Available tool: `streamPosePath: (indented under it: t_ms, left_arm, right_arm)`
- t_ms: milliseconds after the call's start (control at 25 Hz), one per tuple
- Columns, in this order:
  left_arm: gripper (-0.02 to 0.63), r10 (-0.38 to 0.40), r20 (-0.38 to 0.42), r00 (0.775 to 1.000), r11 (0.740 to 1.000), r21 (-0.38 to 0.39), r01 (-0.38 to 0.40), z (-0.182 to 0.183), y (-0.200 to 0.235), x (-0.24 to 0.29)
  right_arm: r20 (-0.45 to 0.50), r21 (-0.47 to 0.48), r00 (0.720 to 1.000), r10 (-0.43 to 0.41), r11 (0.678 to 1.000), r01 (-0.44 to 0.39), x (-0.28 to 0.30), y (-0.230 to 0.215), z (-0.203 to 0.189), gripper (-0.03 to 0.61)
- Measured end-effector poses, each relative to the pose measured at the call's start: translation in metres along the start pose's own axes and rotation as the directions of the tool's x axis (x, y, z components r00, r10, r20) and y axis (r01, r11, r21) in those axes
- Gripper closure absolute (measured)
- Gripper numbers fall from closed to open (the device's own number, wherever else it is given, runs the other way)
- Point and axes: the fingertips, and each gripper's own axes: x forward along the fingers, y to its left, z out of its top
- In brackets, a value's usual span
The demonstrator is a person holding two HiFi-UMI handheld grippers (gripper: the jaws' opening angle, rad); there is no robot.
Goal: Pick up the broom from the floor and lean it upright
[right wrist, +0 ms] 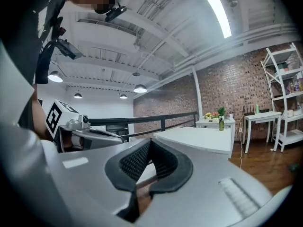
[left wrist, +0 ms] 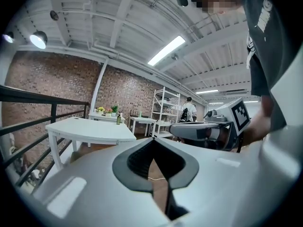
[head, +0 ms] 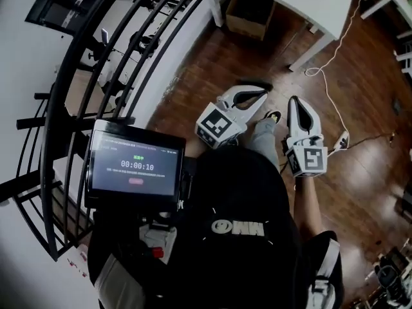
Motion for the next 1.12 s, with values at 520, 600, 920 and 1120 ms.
streamPosePath:
  t_ms: [520, 600, 920, 1120]
  left_arm:
    - [0.598, 0.071, -0.026, 0.997, 0.995, -0.062, -0.072, 0.009, -0.003, -0.012]
    - [0.598, 0.058, -0.043, 0.997, 0.997, -0.043, -0.06, 0.002, -0.007, -0.012]
    - [0.598, 0.017, -0.016, 1.0, 0.996, -0.082, -0.018, 0.005, -0.016, -0.013]
    - [0.598, 0.036, -0.016, 0.999, 0.993, -0.111, -0.037, 0.005, -0.012, -0.015]
  right_arm:
    - [0.022, 0.136, 0.999, 0.048, 0.989, -0.051, 0.023, 0.026, 0.0, 0.575]
    - [0.013, 0.135, 0.999, 0.031, 0.99, -0.033, 0.02, 0.027, -0.002, 0.575]
    - [0.016, 0.15, 1.0, 0.0, 0.989, -0.003, 0.012, 0.029, -0.007, 0.575]
    - [0.023, 0.15, 0.999, 0.023, 0.988, -0.027, 0.017, 0.032, -0.005, 0.575]
